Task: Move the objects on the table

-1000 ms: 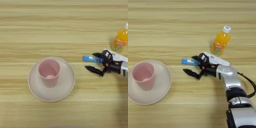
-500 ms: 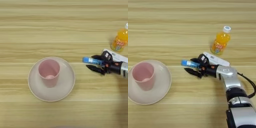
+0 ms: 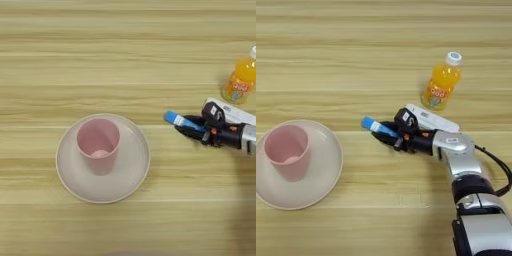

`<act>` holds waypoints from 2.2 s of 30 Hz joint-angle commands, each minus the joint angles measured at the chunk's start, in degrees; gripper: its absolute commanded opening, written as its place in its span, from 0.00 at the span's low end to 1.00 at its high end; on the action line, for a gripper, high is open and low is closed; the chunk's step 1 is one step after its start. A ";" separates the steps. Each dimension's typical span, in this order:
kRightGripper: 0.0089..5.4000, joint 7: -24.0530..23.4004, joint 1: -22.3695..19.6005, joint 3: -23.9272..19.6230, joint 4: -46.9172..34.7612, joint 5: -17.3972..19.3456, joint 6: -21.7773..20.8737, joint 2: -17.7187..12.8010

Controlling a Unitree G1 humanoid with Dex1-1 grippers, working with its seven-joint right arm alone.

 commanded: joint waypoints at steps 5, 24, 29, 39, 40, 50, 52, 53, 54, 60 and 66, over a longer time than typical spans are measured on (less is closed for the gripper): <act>0.26 -1.17 -4.38 -1.19 -3.56 1.21 -0.87 -1.45; 0.26 -3.19 -0.96 6.59 -35.29 3.04 13.38 5.45; 0.26 -5.27 -1.49 10.51 -34.94 0.30 15.51 8.17; 0.26 -6.03 -1.53 14.26 -34.49 -1.54 16.25 11.40; 0.26 -6.03 -1.56 14.57 -34.47 -1.69 16.32 11.48; 0.26 -6.05 -1.66 16.80 -33.49 -3.89 15.59 11.69; 0.26 -6.30 -1.85 17.01 -32.82 -4.35 15.33 11.61; 0.26 -6.41 -1.95 17.07 -32.45 -4.54 15.19 11.59; 0.26 -6.46 -2.01 17.10 -32.21 -4.65 15.09 11.58; 0.26 -6.33 -2.08 17.09 -31.71 -4.85 14.66 11.60; 0.26 -6.61 -2.43 16.92 -30.99 -4.95 14.49 11.70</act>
